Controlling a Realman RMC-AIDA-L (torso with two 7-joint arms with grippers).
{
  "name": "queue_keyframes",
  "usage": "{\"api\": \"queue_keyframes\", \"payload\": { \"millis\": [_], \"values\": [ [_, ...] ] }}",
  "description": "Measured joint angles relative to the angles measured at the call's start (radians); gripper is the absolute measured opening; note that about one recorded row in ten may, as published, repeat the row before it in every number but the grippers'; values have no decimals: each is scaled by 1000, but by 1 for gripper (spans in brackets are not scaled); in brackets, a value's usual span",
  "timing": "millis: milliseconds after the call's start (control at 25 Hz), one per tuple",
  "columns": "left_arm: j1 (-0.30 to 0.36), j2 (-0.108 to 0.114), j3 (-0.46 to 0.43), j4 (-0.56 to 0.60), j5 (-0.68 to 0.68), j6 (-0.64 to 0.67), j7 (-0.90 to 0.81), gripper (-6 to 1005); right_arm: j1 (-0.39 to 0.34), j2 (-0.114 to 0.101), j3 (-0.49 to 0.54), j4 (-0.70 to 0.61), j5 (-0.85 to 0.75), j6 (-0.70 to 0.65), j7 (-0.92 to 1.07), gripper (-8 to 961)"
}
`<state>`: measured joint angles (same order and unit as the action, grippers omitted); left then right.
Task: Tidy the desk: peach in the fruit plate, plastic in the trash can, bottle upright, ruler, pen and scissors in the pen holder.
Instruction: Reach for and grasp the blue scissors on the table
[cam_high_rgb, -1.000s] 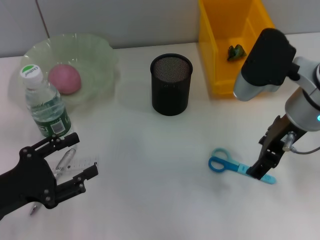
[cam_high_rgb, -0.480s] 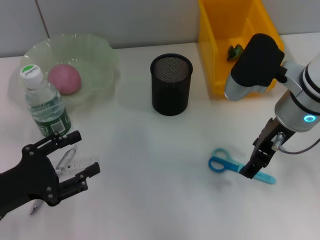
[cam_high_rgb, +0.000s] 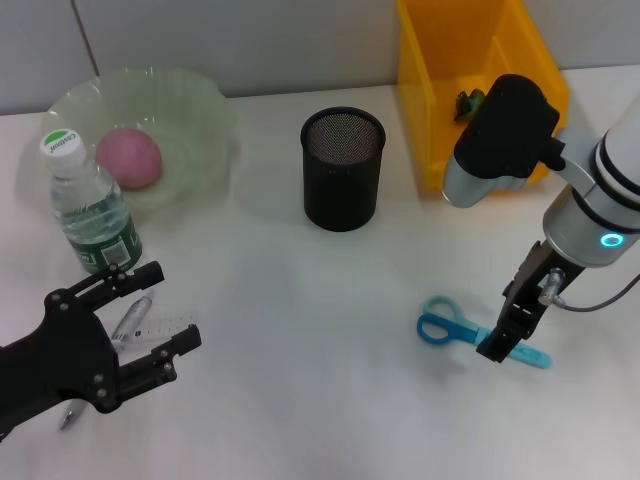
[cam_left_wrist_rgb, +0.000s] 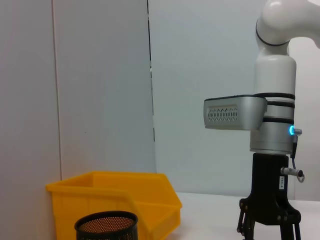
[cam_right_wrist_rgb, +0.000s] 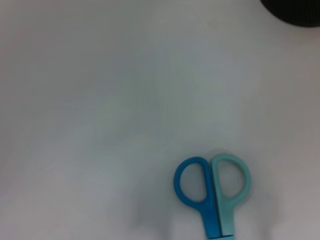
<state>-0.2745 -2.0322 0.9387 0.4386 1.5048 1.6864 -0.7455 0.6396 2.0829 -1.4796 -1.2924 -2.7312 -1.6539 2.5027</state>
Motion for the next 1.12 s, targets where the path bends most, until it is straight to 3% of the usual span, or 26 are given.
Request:
{"api": "queue_keyframes", "payload": {
  "millis": [960, 1120],
  "values": [
    [-2, -9, 6, 8, 0, 4, -2, 757, 31, 0, -25, 85, 1, 38, 6, 689],
    [-2, -9, 6, 8, 0, 4, -2, 757, 36, 1, -27, 100, 1, 49, 7, 646]
  ]
}}
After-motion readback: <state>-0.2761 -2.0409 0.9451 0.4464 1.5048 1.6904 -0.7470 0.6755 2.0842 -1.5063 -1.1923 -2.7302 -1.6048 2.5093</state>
